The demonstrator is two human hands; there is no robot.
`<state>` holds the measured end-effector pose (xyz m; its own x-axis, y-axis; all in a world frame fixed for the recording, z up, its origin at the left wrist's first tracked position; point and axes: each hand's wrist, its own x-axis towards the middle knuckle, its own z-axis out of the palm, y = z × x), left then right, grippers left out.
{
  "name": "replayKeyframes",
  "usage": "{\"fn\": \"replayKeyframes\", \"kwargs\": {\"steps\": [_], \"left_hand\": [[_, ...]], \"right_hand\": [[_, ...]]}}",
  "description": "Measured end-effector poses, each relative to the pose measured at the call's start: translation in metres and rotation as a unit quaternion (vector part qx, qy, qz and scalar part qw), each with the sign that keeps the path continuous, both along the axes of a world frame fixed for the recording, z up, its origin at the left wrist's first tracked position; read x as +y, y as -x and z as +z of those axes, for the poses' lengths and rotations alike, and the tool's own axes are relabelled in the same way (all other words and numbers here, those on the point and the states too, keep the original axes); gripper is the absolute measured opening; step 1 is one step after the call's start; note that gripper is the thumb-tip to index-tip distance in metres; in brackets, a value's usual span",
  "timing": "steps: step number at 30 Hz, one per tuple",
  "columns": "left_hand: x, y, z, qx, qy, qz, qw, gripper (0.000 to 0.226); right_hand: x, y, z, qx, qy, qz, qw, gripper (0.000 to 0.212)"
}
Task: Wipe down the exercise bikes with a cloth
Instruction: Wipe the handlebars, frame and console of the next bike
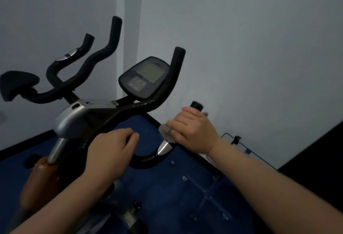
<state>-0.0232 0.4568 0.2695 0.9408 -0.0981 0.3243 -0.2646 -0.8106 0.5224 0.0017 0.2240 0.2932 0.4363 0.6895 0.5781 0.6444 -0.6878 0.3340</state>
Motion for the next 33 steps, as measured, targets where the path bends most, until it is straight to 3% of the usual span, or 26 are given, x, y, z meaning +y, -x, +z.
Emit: {"fn": "replayKeyframes", "kwargs": {"steps": [2, 4, 6, 9, 11, 14, 16, 18, 19, 22, 24, 26, 27, 30, 31, 33], "left_hand": [[0.000, 0.001, 0.001, -0.001, 0.004, 0.001, 1.000, 0.036], [-0.001, 0.001, 0.002, 0.000, 0.004, -0.002, 1.000, 0.037], [0.000, -0.001, 0.003, -0.002, -0.001, -0.005, 1.000, 0.038], [-0.001, 0.001, 0.002, -0.006, 0.010, -0.005, 1.000, 0.038], [-0.001, 0.000, 0.000, -0.010, 0.013, -0.005, 1.000, 0.039], [-0.001, -0.001, -0.002, -0.021, 0.005, -0.009, 1.000, 0.039], [-0.001, -0.001, -0.002, -0.027, 0.000, -0.008, 1.000, 0.039], [-0.001, -0.001, -0.003, -0.030, 0.000, -0.007, 1.000, 0.039], [0.000, -0.002, -0.003, -0.032, -0.001, -0.007, 0.999, 0.039], [0.000, -0.002, -0.003, -0.034, 0.004, -0.012, 0.999, 0.040], [-0.001, -0.002, -0.002, -0.035, 0.006, -0.015, 0.999, 0.040], [-0.001, -0.002, -0.002, -0.033, 0.002, -0.015, 0.999, 0.040], [-0.001, -0.002, -0.002, -0.031, 0.000, -0.016, 0.999, 0.040], [-0.001, -0.002, -0.002, -0.030, -0.002, -0.011, 0.999, 0.040], [-0.001, -0.002, -0.002, -0.030, 0.000, -0.010, 0.999, 0.041], [-0.002, -0.005, -0.003, -0.028, 0.003, -0.014, 1.000, 0.041]], "right_hand": [[-0.019, -0.015, 0.021, -0.046, 0.108, 0.004, 0.993, 0.028], [-0.029, -0.029, 0.034, -0.055, 0.150, 0.013, 0.987, 0.029], [-0.025, -0.036, 0.035, -0.045, 0.079, -0.010, 0.996, 0.031], [-0.006, -0.029, 0.015, -0.027, -0.177, -0.127, 0.976, 0.030], [0.011, -0.025, 0.005, 0.000, -0.360, -0.190, 0.913, 0.029], [0.040, -0.022, 0.005, 0.013, -0.582, -0.265, 0.769, 0.028], [0.053, -0.021, 0.006, 0.010, -0.683, -0.297, 0.667, 0.031], [0.068, -0.018, 0.001, 0.024, -0.729, -0.307, 0.611, 0.032], [0.074, -0.015, -0.004, 0.031, -0.728, -0.304, 0.614, 0.033], [0.075, -0.007, -0.012, 0.057, -0.651, -0.314, 0.688, 0.044], [0.057, -0.015, -0.006, 0.059, -0.585, -0.329, 0.739, 0.037], [0.047, -0.022, 0.001, 0.058, -0.577, -0.321, 0.749, 0.027], [0.045, -0.024, 0.002, 0.068, -0.617, -0.307, 0.722, 0.026], [0.055, -0.021, 0.002, 0.087, -0.810, -0.223, 0.535, 0.030], [0.061, -0.016, -0.003, 0.079, -0.827, -0.229, 0.508, 0.030], [0.084, 0.001, -0.027, 0.075, -0.819, -0.268, 0.501, 0.032]]}}
